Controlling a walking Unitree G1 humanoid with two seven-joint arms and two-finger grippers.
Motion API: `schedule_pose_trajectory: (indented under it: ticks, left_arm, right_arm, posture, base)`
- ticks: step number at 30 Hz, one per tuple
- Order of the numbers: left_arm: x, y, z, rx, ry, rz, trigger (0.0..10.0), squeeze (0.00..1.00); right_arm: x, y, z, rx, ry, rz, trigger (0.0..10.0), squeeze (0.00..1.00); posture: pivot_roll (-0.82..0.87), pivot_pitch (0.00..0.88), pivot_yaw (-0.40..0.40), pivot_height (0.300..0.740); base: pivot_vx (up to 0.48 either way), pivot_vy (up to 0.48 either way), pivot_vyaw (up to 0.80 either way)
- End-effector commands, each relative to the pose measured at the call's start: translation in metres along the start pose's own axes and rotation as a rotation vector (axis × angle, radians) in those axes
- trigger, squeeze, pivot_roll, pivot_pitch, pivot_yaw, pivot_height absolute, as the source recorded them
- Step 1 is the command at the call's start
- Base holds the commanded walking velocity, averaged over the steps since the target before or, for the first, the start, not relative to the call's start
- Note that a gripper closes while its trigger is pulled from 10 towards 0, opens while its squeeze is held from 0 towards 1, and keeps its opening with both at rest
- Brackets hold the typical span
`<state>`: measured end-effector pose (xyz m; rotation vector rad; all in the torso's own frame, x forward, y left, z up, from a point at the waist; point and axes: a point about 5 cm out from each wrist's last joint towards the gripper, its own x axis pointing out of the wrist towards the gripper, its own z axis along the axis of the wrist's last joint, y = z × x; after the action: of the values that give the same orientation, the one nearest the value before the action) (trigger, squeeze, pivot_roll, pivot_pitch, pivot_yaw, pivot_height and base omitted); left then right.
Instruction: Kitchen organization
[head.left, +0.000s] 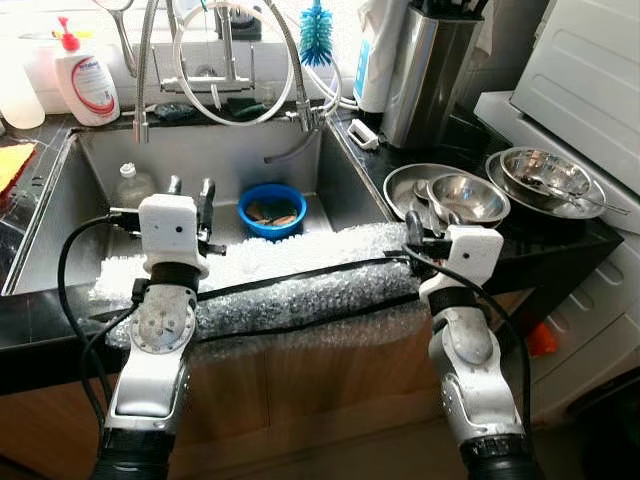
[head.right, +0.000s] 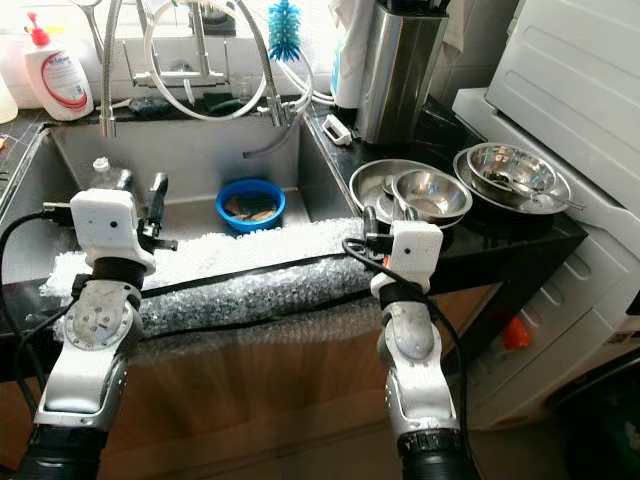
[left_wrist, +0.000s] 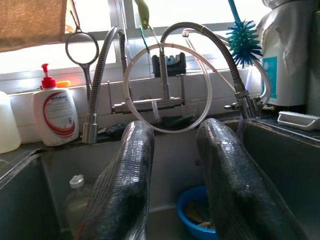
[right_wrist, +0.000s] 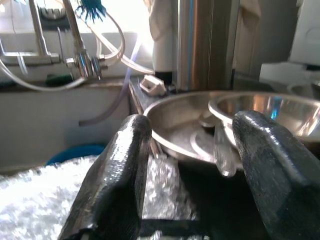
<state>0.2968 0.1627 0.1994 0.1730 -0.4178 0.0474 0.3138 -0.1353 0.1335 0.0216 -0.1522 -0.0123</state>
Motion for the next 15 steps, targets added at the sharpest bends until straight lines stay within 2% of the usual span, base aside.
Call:
schedule_pose_trajectory:
  ticks: [1, 6, 15]
  left_arm:
    - [0.004, -0.0032, 0.0091, -0.001, -0.03, -0.012, 10.0, 0.0]
    - [0.0045, -0.0037, 0.0093, -0.001, -0.03, -0.014, 10.0, 0.0]
    - [0.004, -0.0045, 0.0083, -0.006, -0.024, -0.014, 10.0, 0.0]
  right_arm:
    - [0.005, -0.0005, -0.0022, -0.008, 0.032, -0.008, 10.0, 0.0]
    - [0.01, 0.0025, -0.0019, -0.008, 0.037, -0.002, 10.0, 0.0]
    - [0.0105, -0.0015, -0.0018, -0.005, 0.031, -0.04, 10.0, 0.0]
  posture:
    - [0.01, 0.0, -0.075, 0.74]
    - [0.01, 0.0, -0.078, 0.74]
    - [0.01, 0.0, -0.077, 0.74]
  base:
    - [0.0, 0.0, 0.0]
    - [0.0, 0.0, 0.0]
    - [0.0, 0.0, 0.0]
